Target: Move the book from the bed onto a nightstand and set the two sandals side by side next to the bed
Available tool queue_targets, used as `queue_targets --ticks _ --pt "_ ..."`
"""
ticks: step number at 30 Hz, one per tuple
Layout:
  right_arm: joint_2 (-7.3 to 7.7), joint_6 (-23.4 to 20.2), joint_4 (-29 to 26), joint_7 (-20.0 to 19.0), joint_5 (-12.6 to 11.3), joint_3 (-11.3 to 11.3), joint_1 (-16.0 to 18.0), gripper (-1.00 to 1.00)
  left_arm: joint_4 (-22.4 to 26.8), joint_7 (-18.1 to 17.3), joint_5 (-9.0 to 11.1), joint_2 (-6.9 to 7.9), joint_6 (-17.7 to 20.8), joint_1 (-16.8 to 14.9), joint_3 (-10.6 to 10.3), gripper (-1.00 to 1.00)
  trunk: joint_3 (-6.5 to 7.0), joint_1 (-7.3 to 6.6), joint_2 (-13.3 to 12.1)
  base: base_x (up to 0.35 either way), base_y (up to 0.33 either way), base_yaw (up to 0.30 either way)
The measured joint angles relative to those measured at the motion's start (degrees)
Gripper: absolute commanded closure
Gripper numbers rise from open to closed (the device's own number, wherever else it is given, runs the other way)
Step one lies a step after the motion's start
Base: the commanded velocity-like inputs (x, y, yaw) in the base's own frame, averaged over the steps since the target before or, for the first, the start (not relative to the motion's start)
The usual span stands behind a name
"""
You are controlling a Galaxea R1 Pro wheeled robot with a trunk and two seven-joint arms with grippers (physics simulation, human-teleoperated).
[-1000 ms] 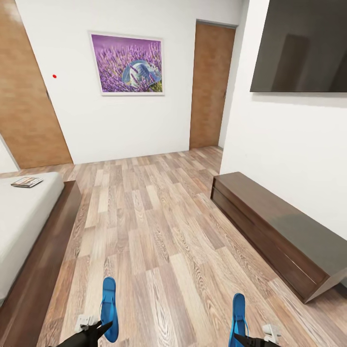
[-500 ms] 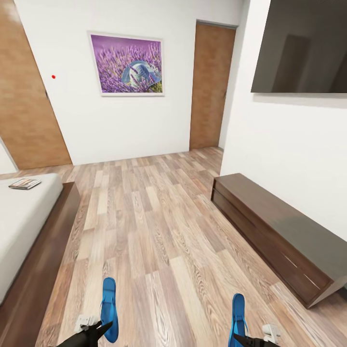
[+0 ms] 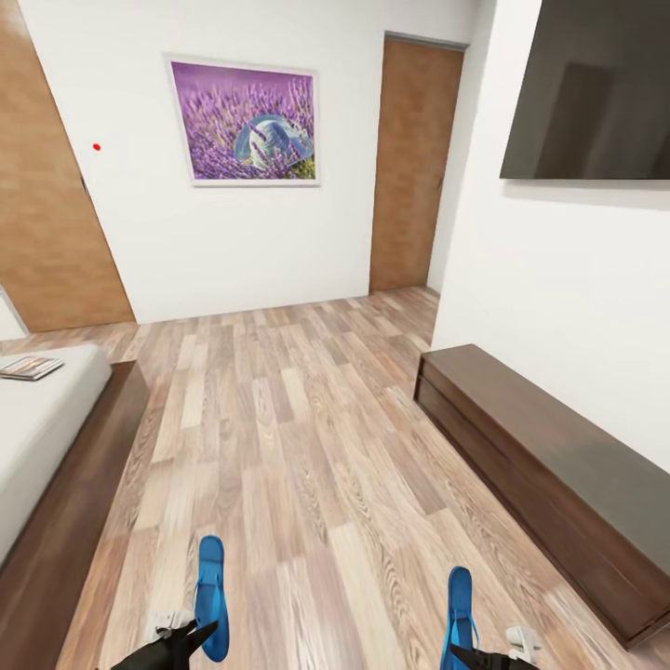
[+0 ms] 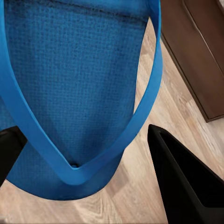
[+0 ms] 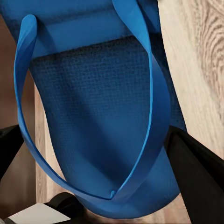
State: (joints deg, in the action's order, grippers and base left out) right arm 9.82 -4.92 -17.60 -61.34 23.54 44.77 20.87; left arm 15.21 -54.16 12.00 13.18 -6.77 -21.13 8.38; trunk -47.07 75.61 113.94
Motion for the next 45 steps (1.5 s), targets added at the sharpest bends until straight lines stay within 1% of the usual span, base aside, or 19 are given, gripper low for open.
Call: queue_targets --ticks 7,20,22,26,29,45 --pt "-0.03 0.0 0.0 0.0 0.0 0.0 0.0 1.00 0.0 0.0 0.0 -0.01 0.0 0.0 0.0 1.00 0.00 0.00 0.0 0.332 0.000 0.138" --pt "-0.44 0.0 0.1 0.3 0.1 -0.1 0.0 1.00 0.0 0.2 -0.1 -0.77 -0.2 0.0 -0.1 1.00 0.00 0.00 0.0 0.332 0.000 0.143" --pt "-0.45 0.0 0.1 0.6 0.1 0.0 0.0 1.00 0.0 0.1 -0.1 -0.79 0.0 0.0 0.0 1.00 0.00 0.00 0.0 0.332 0.000 0.137" --pt "-0.47 0.0 0.1 3.3 0.1 0.0 0.0 1.00 0.0 0.2 -0.1 -0.80 -0.2 0.0 -0.1 1.00 0.00 0.00 0.0 0.332 0.000 0.156" --pt "-0.47 0.0 0.1 3.9 0.1 0.0 0.0 1.00 0.0 0.2 -0.1 -0.80 -0.2 0.0 -0.1 1.00 0.00 0.00 0.0 0.332 0.000 0.166" --pt "-0.47 0.0 0.1 4.2 0.1 0.0 0.0 1.00 -0.3 0.1 -0.1 -0.80 -0.1 0.0 0.0 1.00 0.00 0.00 0.0 0.314 0.000 0.166"
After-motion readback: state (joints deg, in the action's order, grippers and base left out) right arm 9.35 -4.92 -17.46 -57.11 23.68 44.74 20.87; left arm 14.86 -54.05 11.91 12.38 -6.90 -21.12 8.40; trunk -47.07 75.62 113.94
